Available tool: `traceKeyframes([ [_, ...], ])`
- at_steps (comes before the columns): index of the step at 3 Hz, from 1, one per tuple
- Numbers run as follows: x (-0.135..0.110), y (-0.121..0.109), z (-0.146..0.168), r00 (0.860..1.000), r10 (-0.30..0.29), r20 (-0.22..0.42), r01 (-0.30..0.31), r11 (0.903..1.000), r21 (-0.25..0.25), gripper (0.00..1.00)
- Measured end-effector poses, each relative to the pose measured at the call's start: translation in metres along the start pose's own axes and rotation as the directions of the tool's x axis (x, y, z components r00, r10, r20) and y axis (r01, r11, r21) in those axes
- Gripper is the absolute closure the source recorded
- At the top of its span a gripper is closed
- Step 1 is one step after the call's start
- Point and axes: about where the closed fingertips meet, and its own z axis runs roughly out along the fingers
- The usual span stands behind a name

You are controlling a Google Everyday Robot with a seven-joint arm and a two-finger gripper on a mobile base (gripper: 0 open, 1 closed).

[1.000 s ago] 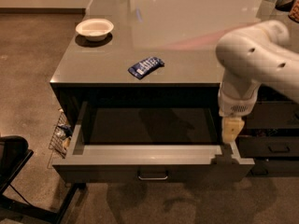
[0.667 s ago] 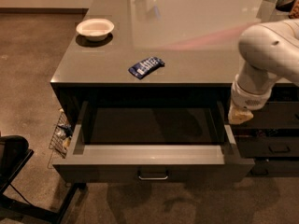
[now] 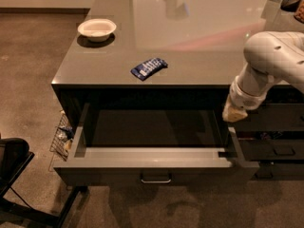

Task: Open top drawer

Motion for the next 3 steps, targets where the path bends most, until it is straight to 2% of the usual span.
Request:
traceKeyframes([
  [1,-0.046,-0.018,0.029,0.997,-0.064,0.036,0.066,0.9973,-0.033,1.0],
  [2,-0.045,-0.015,0.029,0.997,-0.064,0.036,0.066,0.9973,-0.033,1.0],
  [3,-0.036,0.019,0.048,0.999,-0.03,-0.014,0.029,0.9974,-0.066,1.0],
])
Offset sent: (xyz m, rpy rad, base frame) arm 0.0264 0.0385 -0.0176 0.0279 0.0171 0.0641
